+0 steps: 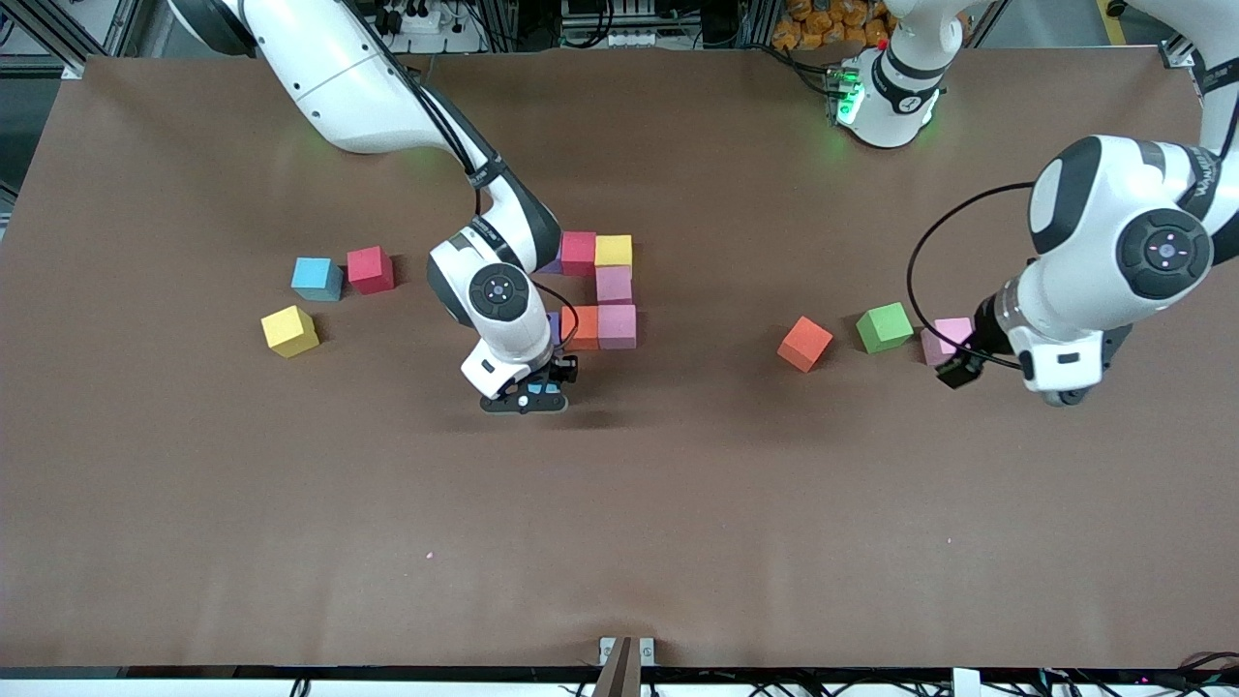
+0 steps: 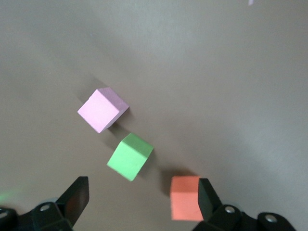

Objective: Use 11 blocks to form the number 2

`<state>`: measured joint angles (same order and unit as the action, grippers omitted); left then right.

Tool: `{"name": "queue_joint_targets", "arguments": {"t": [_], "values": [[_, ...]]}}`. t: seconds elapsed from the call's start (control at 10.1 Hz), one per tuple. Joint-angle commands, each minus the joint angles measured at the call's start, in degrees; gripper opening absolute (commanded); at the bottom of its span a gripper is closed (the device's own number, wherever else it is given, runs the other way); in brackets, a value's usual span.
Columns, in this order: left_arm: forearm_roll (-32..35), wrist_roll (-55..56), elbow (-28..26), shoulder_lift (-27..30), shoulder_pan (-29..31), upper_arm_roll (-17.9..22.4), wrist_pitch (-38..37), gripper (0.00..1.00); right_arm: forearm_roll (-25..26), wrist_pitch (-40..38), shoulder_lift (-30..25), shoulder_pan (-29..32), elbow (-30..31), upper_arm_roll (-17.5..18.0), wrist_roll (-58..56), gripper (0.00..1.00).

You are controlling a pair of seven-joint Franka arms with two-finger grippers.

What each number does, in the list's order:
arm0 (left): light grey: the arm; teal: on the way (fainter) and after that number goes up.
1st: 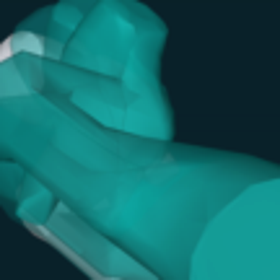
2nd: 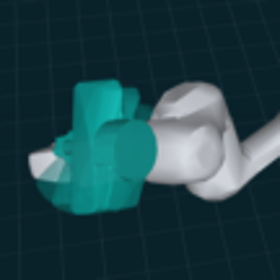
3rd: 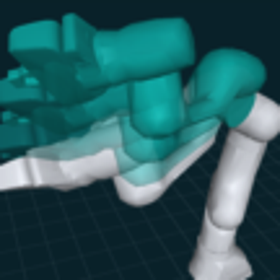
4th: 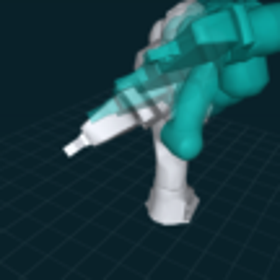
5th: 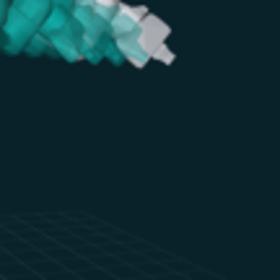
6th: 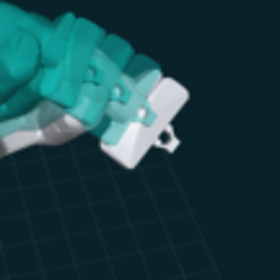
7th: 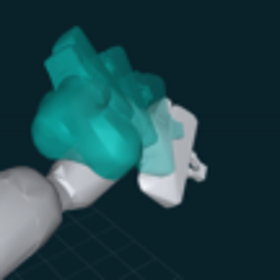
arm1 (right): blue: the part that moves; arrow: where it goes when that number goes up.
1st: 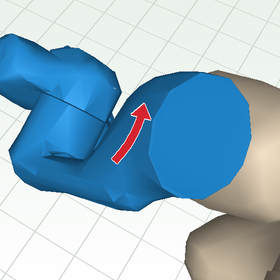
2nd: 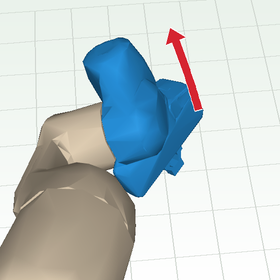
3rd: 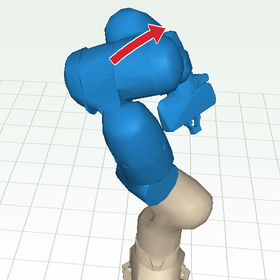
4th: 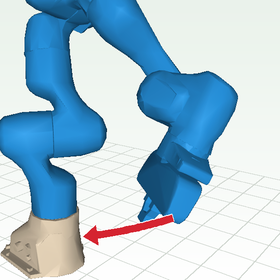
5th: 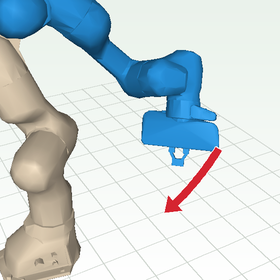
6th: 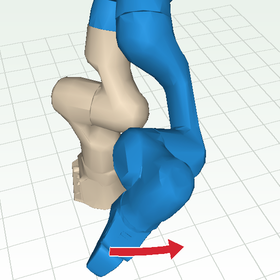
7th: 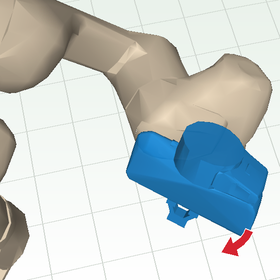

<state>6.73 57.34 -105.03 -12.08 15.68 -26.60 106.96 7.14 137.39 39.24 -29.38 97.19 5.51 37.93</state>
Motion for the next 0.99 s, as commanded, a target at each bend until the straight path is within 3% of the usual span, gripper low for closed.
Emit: {"name": "queue_joint_targets", "arguments": {"t": [0.0, 0.2, 0.49, 0.89], "values": [[-4.17, -14.04, -5.53, 5.22, -0.29, 2.16, 0.18, 1.00, 1.13, 1.21, -2.24, 0.03, 3.10, 0.20, 2.23, 0.22], [-6.37, -25.39, -5.88, 5.22, 0.23, 2.95, 0.18, 1.00, 1.13, 0.77, -2.50, 0.20, 3.10, 1.08, 2.15, 0.22], [-6.38, -30.62, -7.63, 5.05, 1.29, 2.43, 1.31, 1.00, 1.04, 0.60, -4.25, 0.99, 5.55, 1.60, 1.44, 0.22], [-6.38, -30.63, -17.38, 4.87, 0.94, 1.47, 13.60, 1.00, 1.04, 1.12, -4.17, 2.40, 5.91, 3.63, 1.53, 0.21]]}}
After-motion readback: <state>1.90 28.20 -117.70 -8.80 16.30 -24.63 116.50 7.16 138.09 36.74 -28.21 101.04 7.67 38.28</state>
